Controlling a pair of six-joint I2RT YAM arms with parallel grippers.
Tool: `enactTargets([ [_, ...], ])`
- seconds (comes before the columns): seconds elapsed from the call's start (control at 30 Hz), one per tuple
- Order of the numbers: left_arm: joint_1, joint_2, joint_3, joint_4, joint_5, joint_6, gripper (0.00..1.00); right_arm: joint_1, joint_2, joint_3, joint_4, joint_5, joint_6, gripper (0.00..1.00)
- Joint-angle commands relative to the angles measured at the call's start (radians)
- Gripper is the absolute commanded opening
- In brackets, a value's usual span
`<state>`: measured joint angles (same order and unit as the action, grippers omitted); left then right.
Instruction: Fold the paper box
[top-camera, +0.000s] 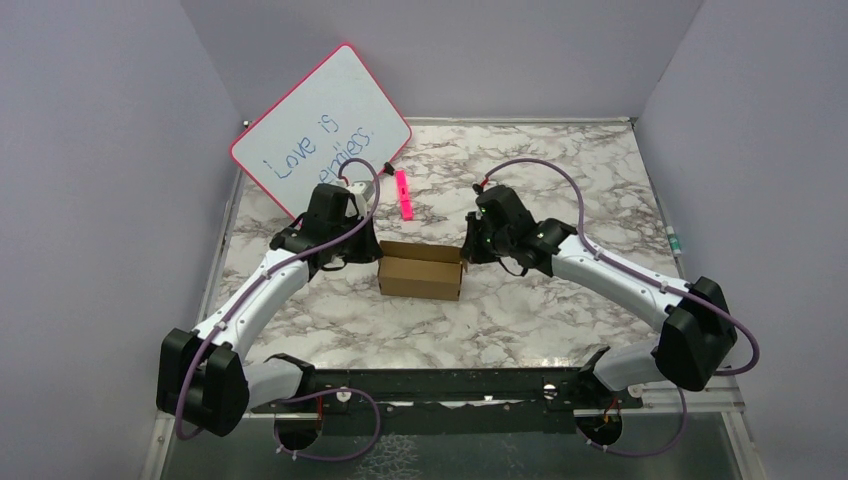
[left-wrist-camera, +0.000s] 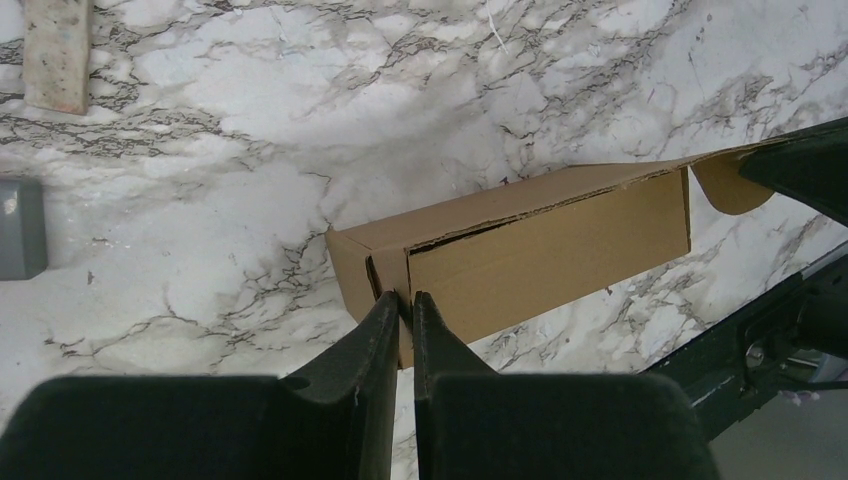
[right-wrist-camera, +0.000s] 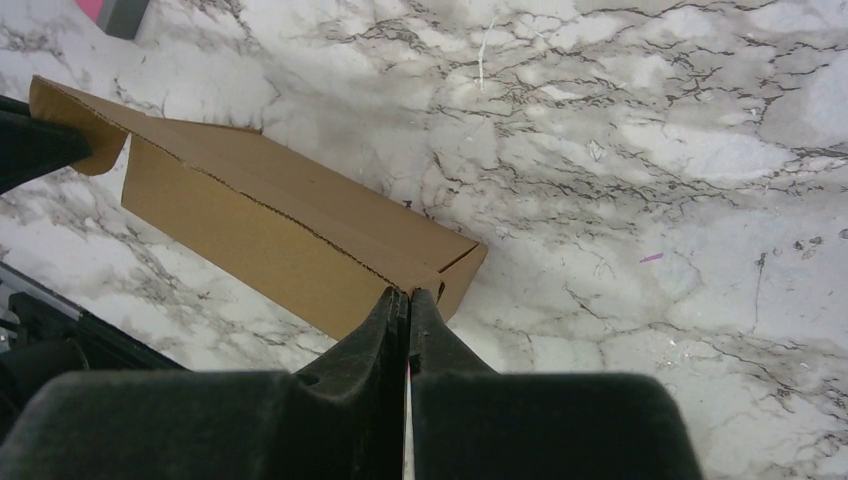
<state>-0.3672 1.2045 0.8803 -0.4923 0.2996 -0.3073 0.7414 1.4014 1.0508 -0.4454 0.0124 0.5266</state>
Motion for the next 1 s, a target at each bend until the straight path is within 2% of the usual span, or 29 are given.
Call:
enactTargets([
  [0.0,-0.016,-0.041,-0.029,0.051,-0.022,-0.050,0.10,0.039,0.023,0.003,0.062,0.093,0.069,0.06],
  [0.2,-0.032,-0.062,-0.046,0.059,-0.046,-0.069,0.10,0.058,0.024,-0.009,0.087,0.152,0.094,0.11],
  [0.4,-0.036,-0.102,-0.066,0.064,-0.088,-0.089,0.10,0.070,0.010,-0.028,0.100,0.213,0.097,0.12],
  [0.67,-0.046,-0.161,-0.119,0.098,-0.103,-0.141,0.10,0.080,-0.022,-0.085,0.171,0.233,0.132,0.12],
  [0.97,-0.078,-0.183,-0.164,0.130,-0.130,-0.178,0.10,0.098,-0.008,-0.071,0.178,0.230,0.154,0.16],
])
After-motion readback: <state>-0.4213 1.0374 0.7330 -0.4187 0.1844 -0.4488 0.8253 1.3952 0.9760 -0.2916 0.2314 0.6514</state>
